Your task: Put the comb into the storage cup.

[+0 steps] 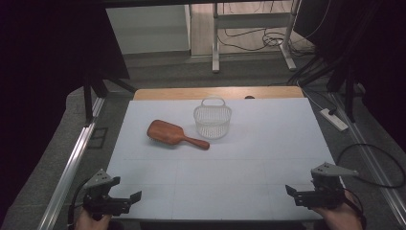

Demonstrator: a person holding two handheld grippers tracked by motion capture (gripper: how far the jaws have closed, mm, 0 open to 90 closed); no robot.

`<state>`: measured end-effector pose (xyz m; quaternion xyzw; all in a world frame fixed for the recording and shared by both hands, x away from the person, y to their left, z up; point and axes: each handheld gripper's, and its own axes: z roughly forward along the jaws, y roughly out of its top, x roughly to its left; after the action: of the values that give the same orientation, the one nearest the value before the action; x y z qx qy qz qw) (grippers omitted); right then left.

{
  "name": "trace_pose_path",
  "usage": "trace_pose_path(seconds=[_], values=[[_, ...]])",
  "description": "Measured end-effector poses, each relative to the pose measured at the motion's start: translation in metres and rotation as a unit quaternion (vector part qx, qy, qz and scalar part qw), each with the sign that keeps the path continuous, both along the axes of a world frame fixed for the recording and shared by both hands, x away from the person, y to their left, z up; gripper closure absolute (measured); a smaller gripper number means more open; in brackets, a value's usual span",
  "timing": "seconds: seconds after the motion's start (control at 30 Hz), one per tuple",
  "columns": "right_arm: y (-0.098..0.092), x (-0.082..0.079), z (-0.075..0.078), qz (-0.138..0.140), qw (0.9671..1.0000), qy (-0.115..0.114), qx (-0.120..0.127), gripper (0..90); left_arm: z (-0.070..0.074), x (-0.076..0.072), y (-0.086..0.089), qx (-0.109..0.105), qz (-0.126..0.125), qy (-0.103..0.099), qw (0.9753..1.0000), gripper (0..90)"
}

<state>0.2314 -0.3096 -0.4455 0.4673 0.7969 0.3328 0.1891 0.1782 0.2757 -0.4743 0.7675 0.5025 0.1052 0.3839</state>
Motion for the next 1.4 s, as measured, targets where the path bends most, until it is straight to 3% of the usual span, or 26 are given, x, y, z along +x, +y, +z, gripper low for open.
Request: trace_pose_path(seconds=[0.77,1.4], values=[[0.001,0.000,-0.001,0.000,1.0000,0.000,-0.003,0.0,0.000,0.003,-0.002,0.011,-0.007,0.016,0.9998,0.8],[0.002,-0.001,0.000,0.011,0.9999,-0.004,-0.004,0.0,0.001,0.014,-0.008,0.008,-0.028,0.002,0.9996,1.1]])
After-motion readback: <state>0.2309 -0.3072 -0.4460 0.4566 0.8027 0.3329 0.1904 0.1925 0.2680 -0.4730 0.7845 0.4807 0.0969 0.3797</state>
